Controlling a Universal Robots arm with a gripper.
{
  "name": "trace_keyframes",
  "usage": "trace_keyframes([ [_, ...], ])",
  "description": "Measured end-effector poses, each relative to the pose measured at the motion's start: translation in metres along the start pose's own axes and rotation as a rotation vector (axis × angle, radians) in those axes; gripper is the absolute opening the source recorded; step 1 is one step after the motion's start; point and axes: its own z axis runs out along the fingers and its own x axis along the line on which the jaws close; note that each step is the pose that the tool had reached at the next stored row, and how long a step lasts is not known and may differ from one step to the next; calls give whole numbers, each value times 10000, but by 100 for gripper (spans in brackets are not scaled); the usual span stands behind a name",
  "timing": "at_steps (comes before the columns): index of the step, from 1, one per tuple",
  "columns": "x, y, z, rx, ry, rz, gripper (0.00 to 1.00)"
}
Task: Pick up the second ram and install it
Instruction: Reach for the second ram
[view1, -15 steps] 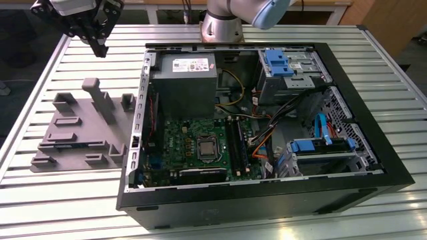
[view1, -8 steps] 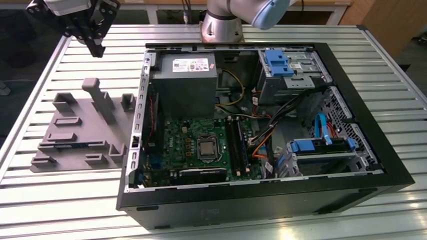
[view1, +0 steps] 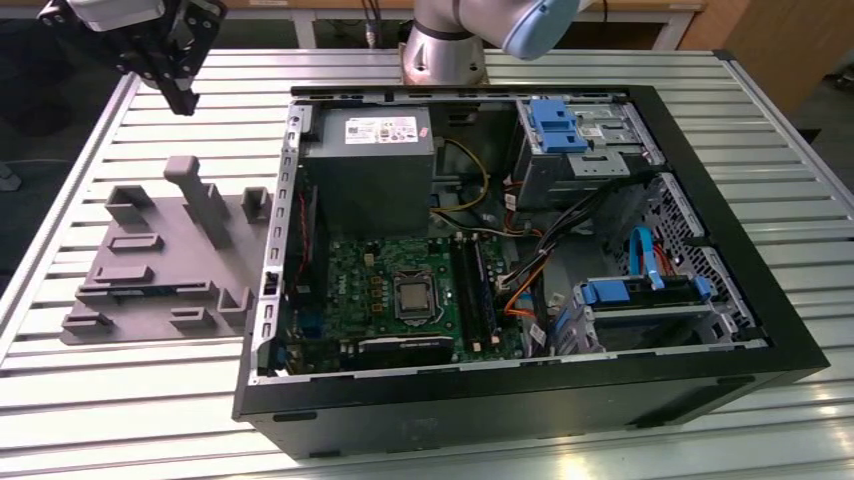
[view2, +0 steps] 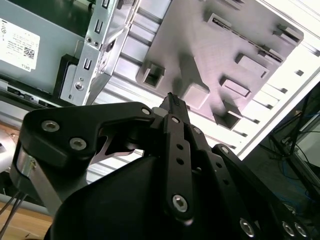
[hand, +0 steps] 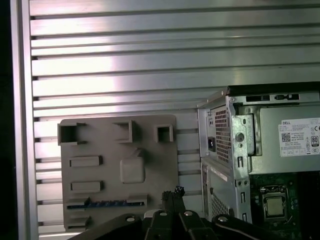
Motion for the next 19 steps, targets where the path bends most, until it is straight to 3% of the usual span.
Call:
trace_keyframes([
  [19,255,-19,-4,1,1,0,11],
])
